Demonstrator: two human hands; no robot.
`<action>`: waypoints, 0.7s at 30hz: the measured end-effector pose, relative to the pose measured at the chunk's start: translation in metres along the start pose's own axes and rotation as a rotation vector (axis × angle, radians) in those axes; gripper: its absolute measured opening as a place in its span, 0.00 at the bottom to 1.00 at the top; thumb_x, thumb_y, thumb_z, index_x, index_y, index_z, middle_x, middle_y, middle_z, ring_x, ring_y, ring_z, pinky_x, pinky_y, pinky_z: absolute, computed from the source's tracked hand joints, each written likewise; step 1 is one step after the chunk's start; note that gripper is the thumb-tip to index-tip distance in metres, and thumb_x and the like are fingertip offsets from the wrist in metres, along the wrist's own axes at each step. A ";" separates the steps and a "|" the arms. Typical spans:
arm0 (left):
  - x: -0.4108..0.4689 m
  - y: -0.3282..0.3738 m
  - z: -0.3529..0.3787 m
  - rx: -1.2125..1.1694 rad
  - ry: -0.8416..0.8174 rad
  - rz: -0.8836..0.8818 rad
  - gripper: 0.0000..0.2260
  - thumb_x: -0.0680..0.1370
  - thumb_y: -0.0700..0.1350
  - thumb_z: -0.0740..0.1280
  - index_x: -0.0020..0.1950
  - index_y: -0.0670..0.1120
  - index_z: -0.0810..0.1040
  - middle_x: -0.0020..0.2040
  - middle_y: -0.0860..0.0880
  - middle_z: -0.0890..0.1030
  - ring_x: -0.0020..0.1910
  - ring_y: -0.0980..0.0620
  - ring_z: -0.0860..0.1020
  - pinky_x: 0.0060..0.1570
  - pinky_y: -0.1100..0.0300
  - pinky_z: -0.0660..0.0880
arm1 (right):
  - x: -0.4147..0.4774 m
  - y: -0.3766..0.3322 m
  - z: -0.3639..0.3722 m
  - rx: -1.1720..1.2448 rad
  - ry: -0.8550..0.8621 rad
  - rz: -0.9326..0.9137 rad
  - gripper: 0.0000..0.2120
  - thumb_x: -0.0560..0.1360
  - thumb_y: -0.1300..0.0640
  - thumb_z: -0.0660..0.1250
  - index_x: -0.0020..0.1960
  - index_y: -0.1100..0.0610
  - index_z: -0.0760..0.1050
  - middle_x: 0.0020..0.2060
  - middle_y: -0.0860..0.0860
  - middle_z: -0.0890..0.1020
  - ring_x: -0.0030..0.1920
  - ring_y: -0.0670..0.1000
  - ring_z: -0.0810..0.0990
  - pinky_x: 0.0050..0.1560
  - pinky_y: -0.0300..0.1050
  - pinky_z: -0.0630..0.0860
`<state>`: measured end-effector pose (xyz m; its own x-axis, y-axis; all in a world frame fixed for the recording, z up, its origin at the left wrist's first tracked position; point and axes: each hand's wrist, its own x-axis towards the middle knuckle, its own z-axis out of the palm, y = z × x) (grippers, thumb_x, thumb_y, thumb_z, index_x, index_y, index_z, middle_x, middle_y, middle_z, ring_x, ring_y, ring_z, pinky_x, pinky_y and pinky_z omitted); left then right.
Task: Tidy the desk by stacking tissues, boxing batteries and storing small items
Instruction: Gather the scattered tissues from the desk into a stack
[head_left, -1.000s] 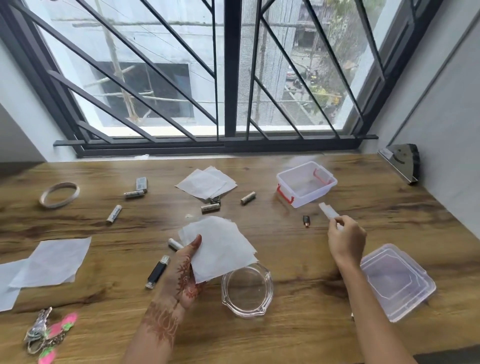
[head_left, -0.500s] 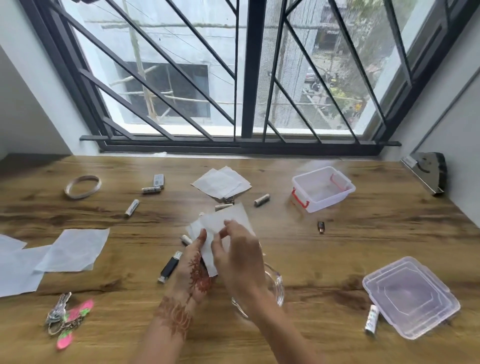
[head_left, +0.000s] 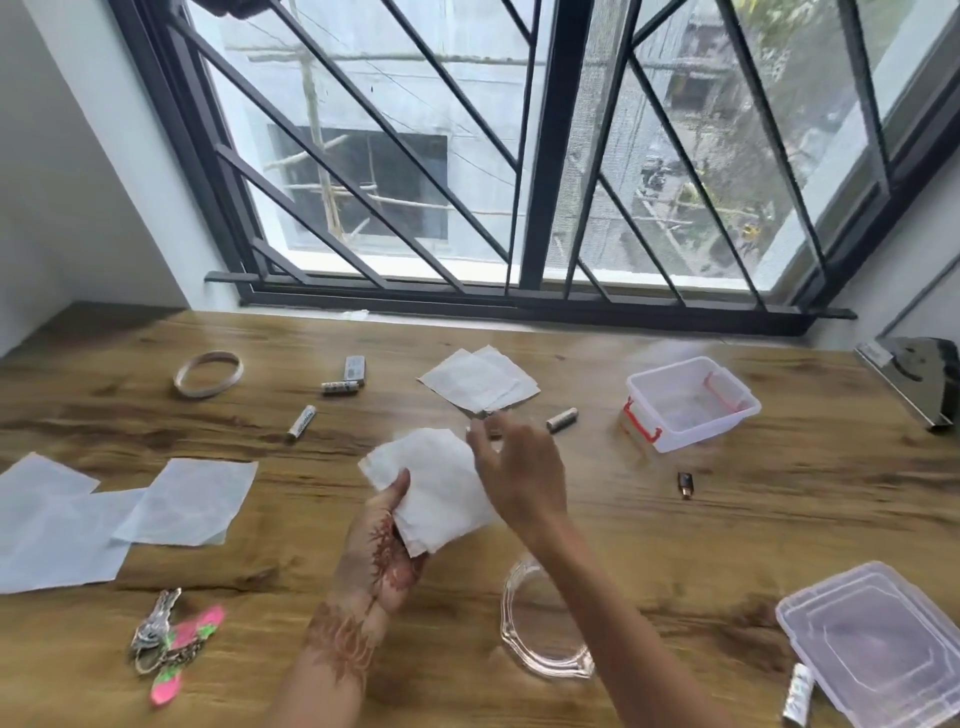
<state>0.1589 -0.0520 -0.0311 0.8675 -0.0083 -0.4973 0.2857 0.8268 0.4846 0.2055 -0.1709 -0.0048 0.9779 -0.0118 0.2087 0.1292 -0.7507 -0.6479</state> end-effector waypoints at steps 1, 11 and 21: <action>-0.002 0.004 0.001 0.011 -0.017 -0.004 0.11 0.79 0.44 0.59 0.50 0.40 0.79 0.41 0.42 0.85 0.38 0.48 0.84 0.32 0.55 0.81 | 0.015 0.005 0.001 0.014 -0.004 0.053 0.15 0.77 0.51 0.60 0.49 0.60 0.80 0.45 0.54 0.84 0.48 0.54 0.80 0.41 0.43 0.69; 0.018 0.039 -0.005 0.038 0.049 0.001 0.09 0.78 0.44 0.60 0.51 0.41 0.77 0.40 0.44 0.85 0.37 0.48 0.84 0.30 0.55 0.80 | 0.143 0.080 0.030 -0.111 -0.024 0.315 0.12 0.77 0.60 0.59 0.47 0.65 0.79 0.47 0.62 0.81 0.48 0.60 0.79 0.40 0.43 0.69; 0.042 0.051 -0.004 0.004 0.054 -0.031 0.09 0.78 0.44 0.61 0.52 0.41 0.77 0.41 0.43 0.85 0.38 0.47 0.84 0.32 0.52 0.81 | 0.180 0.089 0.060 -0.159 -0.137 0.327 0.12 0.73 0.51 0.69 0.45 0.61 0.81 0.45 0.58 0.83 0.46 0.57 0.80 0.40 0.41 0.70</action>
<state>0.2082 -0.0083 -0.0301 0.8352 -0.0033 -0.5499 0.3137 0.8242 0.4715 0.4033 -0.2002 -0.0689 0.9776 -0.1868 -0.0971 -0.2094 -0.8150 -0.5404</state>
